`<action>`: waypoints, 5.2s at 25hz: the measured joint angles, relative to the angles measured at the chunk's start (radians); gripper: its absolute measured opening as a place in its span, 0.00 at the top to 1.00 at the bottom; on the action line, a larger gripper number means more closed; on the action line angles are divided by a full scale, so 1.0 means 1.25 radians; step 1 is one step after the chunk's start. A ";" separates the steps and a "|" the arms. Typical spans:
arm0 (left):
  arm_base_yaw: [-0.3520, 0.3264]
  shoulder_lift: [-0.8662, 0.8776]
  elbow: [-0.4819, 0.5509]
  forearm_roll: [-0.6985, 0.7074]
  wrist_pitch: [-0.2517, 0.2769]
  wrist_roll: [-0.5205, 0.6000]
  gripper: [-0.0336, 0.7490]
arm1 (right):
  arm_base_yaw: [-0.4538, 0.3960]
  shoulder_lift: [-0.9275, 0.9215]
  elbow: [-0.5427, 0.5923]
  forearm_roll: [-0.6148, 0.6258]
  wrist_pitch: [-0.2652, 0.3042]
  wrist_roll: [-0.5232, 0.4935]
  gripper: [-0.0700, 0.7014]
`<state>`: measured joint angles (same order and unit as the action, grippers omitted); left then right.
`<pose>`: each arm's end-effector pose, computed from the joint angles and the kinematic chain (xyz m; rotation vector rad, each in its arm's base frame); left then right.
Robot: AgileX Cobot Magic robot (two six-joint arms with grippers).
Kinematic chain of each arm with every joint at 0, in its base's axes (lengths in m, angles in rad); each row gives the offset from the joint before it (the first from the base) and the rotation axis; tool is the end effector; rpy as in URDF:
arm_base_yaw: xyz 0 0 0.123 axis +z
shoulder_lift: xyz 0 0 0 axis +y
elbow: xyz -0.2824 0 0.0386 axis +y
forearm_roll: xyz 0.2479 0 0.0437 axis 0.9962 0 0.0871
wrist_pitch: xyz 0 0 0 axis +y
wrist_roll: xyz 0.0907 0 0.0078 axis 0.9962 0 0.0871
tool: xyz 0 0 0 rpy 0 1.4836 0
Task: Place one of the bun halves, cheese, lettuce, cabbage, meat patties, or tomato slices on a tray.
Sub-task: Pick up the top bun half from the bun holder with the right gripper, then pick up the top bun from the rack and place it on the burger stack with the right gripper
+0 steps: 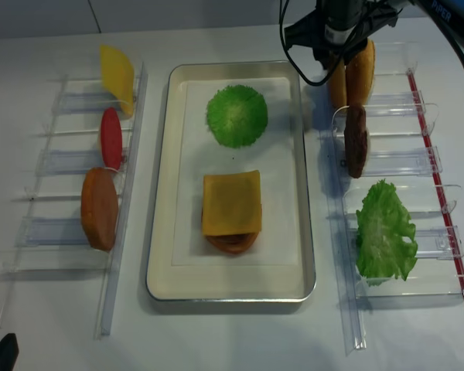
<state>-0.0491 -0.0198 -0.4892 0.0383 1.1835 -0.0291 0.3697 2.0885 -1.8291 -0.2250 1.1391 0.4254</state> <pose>-0.0121 0.0038 0.2645 0.0167 2.1574 0.0014 0.4241 0.1446 0.2420 -0.0170 2.8166 -0.1401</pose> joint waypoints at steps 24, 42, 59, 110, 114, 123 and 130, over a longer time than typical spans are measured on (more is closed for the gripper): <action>0.000 0.000 0.000 0.000 0.000 0.000 0.33 | 0.000 -0.017 -0.028 0.030 0.021 0.014 0.60; 0.000 0.000 0.000 0.000 0.000 0.000 0.33 | 0.000 -0.168 -0.070 0.191 0.088 -0.102 0.60; 0.000 0.000 0.000 0.000 0.000 0.000 0.33 | 0.000 -0.508 0.368 0.509 -0.067 -0.263 0.61; 0.000 0.000 0.000 0.000 0.000 0.000 0.33 | 0.000 -0.294 0.840 1.579 -0.153 -1.176 0.61; 0.000 0.000 0.000 0.000 0.000 0.000 0.33 | -0.014 -0.294 0.837 1.579 -0.147 -1.178 0.61; 0.000 0.000 0.000 0.000 0.000 0.000 0.33 | -0.056 -0.294 0.837 1.579 -0.106 -1.174 0.61; 0.000 0.000 0.000 0.000 0.000 0.000 0.33 | -0.056 -0.294 0.837 1.579 -0.088 -1.159 0.61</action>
<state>-0.0491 -0.0198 -0.4892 0.0383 1.1835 -0.0291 0.2995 1.7207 -0.7832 1.7492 1.0291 -1.0236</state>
